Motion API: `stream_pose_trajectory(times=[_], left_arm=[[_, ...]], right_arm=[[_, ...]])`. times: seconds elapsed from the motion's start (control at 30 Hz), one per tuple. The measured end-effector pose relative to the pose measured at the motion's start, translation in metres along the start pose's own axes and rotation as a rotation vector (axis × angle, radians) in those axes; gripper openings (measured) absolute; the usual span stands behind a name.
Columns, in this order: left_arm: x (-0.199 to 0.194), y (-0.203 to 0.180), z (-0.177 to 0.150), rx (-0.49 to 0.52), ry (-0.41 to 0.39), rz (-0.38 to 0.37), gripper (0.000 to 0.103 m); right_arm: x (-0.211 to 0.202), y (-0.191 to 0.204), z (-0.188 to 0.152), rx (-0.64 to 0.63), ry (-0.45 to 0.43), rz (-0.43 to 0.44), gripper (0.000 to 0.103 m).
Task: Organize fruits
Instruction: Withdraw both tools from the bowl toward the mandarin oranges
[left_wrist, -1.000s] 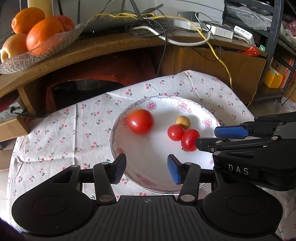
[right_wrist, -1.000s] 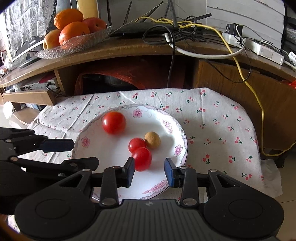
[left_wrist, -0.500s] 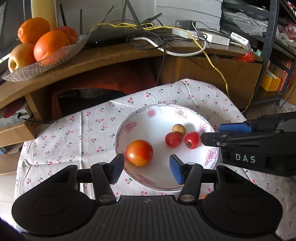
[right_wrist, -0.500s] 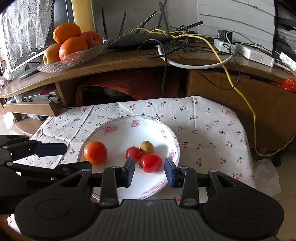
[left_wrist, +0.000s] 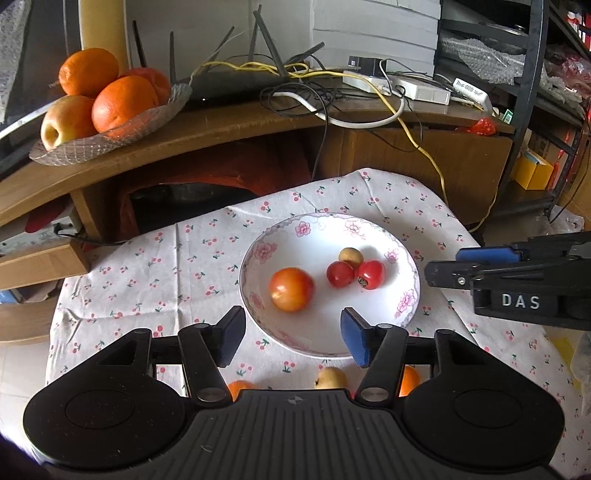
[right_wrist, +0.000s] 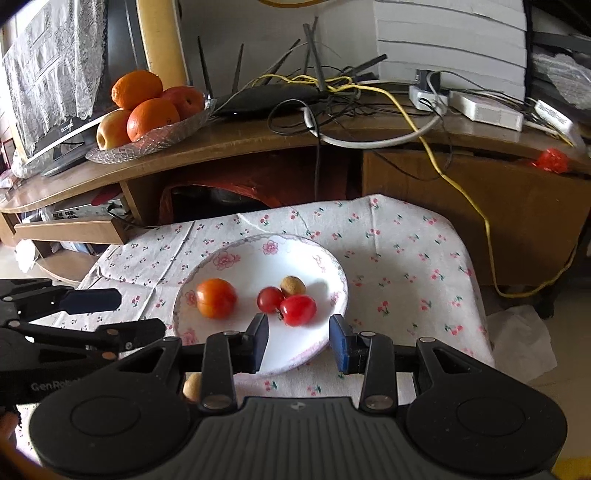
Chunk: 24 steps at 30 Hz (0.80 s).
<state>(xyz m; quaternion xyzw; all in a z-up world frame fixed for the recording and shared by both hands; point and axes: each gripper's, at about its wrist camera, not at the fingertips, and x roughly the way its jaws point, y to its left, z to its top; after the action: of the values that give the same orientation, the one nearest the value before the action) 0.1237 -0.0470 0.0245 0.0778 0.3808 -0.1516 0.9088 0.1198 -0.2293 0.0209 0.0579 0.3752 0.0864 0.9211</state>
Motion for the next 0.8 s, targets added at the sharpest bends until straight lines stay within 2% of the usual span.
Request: stream_pose_trajectory(times=[0.27, 0.7, 0.8], left_arm=[[-0.01, -0.005, -0.013, 0.012, 0.012, -0.012, 0.065], [-0.009, 0.008, -0.047, -0.019, 0.098, -0.007, 0.066], [-0.005, 0.008, -0.053, -0.013, 0.119, -0.01, 0.066]], right_arm=[[-0.007, 0.0, -0.02, 0.011, 0.046, 0.008, 0.036], [0.008, 0.023, -0.047, -0.081, 0.149, 0.065, 0.037], [0.013, 0.024, -0.052, -0.096, 0.166, 0.067, 0.044]])
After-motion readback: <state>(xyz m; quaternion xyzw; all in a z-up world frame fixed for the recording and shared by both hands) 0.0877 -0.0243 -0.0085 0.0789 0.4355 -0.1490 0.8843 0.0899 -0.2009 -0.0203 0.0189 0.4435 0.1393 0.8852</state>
